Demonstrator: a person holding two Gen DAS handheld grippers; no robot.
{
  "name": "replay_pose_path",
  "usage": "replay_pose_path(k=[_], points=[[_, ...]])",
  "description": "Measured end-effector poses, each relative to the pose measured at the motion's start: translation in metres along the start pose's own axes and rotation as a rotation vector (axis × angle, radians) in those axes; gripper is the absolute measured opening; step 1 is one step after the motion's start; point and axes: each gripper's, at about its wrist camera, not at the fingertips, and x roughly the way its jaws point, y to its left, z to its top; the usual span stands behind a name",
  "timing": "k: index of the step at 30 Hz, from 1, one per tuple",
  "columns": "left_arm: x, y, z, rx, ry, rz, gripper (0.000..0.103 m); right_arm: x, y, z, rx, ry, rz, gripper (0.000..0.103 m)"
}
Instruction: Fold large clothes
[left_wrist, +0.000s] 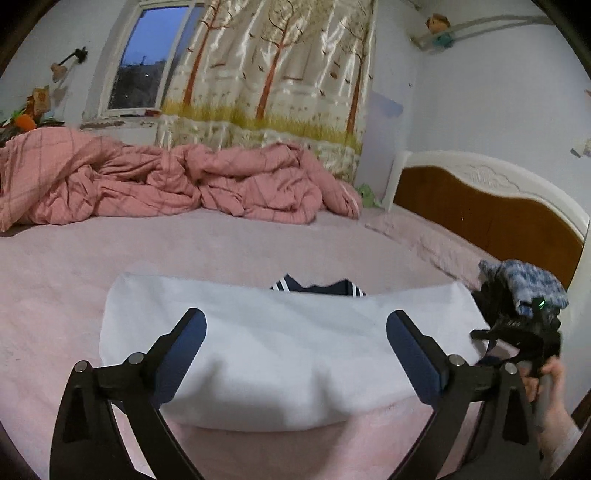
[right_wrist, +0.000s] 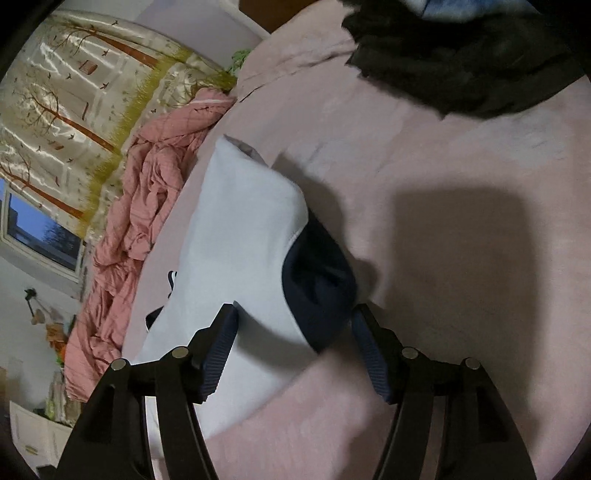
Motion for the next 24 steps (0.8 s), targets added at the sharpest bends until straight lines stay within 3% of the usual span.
replay_pose_path(k=[1, 3, 6, 9, 16, 20, 24], points=[[-0.002, 0.002, 0.0, -0.004, 0.001, -0.003, 0.098, 0.004, 0.004, 0.002, -0.012, -0.019, 0.0, 0.063], [-0.001, 0.006, 0.001, -0.009, 0.006, 0.001, 0.098, 0.007, 0.012, 0.002, -0.053, -0.064, -0.038, 0.033], [-0.001, 0.009, 0.0, -0.002, 0.0, 0.019, 0.098, 0.0, 0.038, -0.004, -0.17, -0.133, -0.141, 0.016], [-0.002, 0.01, 0.001, 0.003, -0.004, 0.025, 0.098, -0.014, 0.084, -0.02, -0.378, -0.23, -0.253, 0.014], [-0.015, 0.012, 0.006, 0.01, -0.04, 0.044, 0.098, -0.036, 0.181, -0.057, -0.583, -0.281, -0.125, 0.014], [-0.016, 0.021, 0.009, -0.02, -0.033, 0.06, 0.098, -0.023, 0.22, -0.105, -0.73, -0.25, -0.057, 0.013], [-0.02, 0.03, 0.011, -0.052, -0.036, 0.065, 0.098, 0.025, 0.233, -0.153, -0.803, -0.055, -0.012, 0.014]])
